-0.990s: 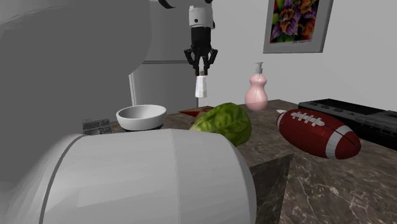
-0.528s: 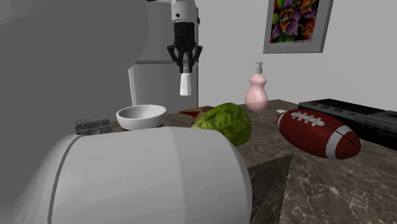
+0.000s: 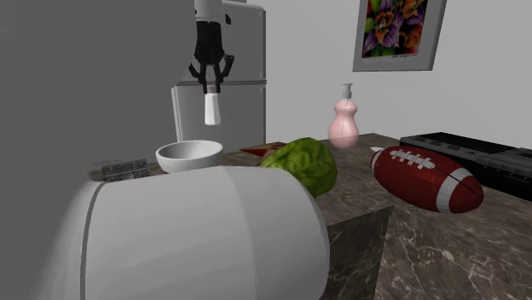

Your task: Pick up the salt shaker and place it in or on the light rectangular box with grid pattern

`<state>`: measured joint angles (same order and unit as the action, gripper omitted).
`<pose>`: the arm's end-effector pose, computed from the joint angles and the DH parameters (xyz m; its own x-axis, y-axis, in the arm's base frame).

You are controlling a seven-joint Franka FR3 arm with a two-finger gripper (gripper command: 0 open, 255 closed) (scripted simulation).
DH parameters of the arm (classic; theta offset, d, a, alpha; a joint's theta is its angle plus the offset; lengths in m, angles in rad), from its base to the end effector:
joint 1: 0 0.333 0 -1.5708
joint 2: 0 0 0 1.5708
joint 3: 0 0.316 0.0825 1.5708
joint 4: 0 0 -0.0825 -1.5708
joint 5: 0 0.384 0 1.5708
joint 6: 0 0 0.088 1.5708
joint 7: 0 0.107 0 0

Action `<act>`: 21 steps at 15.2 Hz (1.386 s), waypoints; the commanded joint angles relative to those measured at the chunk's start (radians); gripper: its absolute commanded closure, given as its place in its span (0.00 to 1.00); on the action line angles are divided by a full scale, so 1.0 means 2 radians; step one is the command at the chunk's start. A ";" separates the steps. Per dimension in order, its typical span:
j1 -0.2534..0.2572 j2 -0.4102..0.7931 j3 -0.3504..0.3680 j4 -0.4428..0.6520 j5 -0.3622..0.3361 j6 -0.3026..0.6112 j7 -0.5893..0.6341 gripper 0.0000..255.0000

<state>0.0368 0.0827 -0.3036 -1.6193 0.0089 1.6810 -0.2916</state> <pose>0.5659 -0.1472 0.5659 0.9995 0.0244 -0.0210 0.0246 -0.9996 0.0102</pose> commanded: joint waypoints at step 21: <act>0.119 0.056 0.096 0.102 0.003 -0.048 0.217 1.00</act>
<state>0.2732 0.1916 -0.1127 -1.4076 0.0141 1.5758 0.1381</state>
